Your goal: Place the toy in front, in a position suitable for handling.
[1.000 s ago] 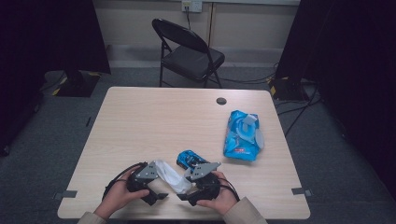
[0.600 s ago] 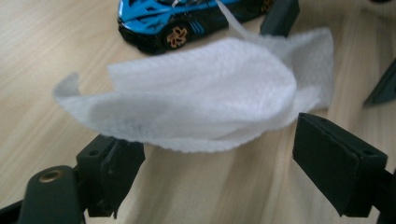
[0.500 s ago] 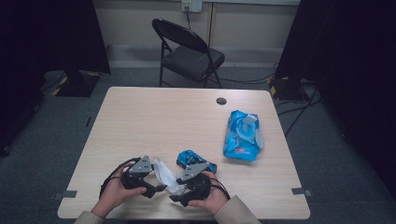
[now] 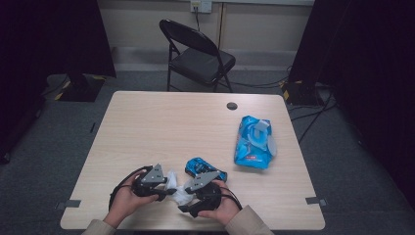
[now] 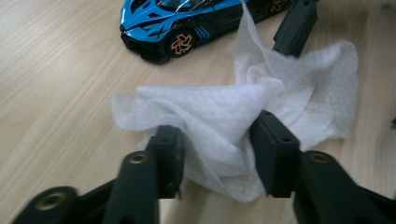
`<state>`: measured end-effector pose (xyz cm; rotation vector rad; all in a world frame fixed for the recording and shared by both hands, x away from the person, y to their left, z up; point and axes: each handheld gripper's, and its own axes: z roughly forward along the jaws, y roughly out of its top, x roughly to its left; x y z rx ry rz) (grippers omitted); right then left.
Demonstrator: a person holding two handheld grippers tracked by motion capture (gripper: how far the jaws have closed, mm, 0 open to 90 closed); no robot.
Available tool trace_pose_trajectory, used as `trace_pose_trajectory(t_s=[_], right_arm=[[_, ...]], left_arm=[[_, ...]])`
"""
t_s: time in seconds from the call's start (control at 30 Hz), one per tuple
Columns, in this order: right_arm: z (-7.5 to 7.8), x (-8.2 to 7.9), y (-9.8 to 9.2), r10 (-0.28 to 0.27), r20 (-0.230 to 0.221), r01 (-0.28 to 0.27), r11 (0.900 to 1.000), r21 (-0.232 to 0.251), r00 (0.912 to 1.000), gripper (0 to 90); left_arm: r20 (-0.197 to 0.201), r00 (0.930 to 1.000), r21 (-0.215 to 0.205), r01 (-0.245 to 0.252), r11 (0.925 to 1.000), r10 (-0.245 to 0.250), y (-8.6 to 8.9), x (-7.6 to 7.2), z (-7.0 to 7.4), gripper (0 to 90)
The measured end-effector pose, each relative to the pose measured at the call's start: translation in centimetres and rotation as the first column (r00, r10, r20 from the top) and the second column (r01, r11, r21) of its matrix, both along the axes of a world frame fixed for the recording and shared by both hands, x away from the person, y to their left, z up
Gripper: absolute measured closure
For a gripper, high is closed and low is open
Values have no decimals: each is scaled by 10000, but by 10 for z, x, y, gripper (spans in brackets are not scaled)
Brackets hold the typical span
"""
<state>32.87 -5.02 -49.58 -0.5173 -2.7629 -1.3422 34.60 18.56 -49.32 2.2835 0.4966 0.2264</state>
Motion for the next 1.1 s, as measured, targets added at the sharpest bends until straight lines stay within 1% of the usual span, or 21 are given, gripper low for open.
trace_pose_trajectory(t_s=[0.07, 0.1, 0.17, 0.2, 0.3, 0.33, 0.37, 0.43, 0.5, 0.57, 0.63, 0.67, 0.77, 0.87, 0.9, 0.93, 0.97, 1.03, 1.1], right_arm=[[3, 1, -6, -160, 39, 160, 9998, 133, 9999, 329], [6, 2, -11, -349, 134, 347, 9993, 166, 9993, 325], [10, 4, -18, -515, 238, 510, 9985, 184, 9984, 325], [13, 5, -23, -662, 266, 656, 9976, 237, 9974, 323], [19, 8, -38, -1072, 359, 1056, 9934, 457, 9936, 323], [21, 9, -43, -1242, 398, 1223, 9913, 482, 9915, 323], [23, 10, -48, -1390, 395, 1369, 9893, 514, 9895, 323], [26, 14, -57, -1662, 632, 1639, 9856, 407, 9841, 324], [28, 17, -63, -1879, 761, 1858, 9820, 331, 9792, 310], [30, 19, -69, -2086, 782, 2060, 9777, 399, 9749, 298], [31, 21, -75, -2240, 885, 2218, 9745, 345, 9706, 288], [31, 22, -78, -2326, 873, 2301, 9724, 378, 9686, 271], [28, 25, -86, -2571, 906, 2557, 9664, 279, 9621, 251], [19, 29, -93, -2848, 770, 2845, 9586, 158, 9555, 235], [17, 30, -94, -2856, 760, 2857, 9583, 108, 9553, 236], [15, 30, -95, -2819, 829, 2811, 9594, 220, 9559, 260], [14, 30, -96, -2819, 891, 2804, 9594, 289, 9553, 270], [13, 30, -95, -2879, 910, 2858, 9576, 362, 9533, 249], [13, 30, -95, -2947, 1030, 2932, 9556, 299, 9500, 247]], left_arm=[[-89, 9999, 16, -115, 9999, 115, 4, 1, 1, 649], [-116, 9998, -44, -166, 9999, 166, 6, 1, 1, 662], [-228, 9993, -79, -290, 9995, 288, 11, 3, 1, 667], [-279, 9991, -60, -316, 9995, 314, 15, 4, 1, 667], [-398, 9984, -184, -420, 9989, 412, 22, 5, 1, 667], [-389, 9988, -233, -313, 9992, 304, 23, 5, 2, 663], [-452, 9985, -270, -327, 9991, 315, 24, 5, 2, 662], [-478, 9983, -183, -345, 9992, 336, 25, 4, 2, 662], [-511, 9982, -188, -309, 9993, 299, 25, 4, 2, 662], [-499, 9984, -157, -268, 9995, 260, 24, 4, 2, 658], [-515, 9985, -145, -206, 9997, 198, 23, 3, 1, 651], [-530, 9984, -167, -223, 9996, 214, 22, 3, 1, 648], [-546, 9982, -166, -241, 9996, 231, 22, 3, 1, 644], [-614, 9978, -238, -280, 9993, 265, 23, 4, 0, 642], [-636, 9976, -248, -280, 9993, 263, 23, 4, 0, 642], [-672, 9973, -321, -302, 9990, 280, 24, 4, 0, 642], [-659, 9974, -299, -308, 9991, 288, 24, 5, 0, 641], [-669, 9973, -320, -330, 9989, 308, 25, 5, 0, 639], [-664, 9973, -316, -340, 9989, 318, 25, 4, 0, 637]])
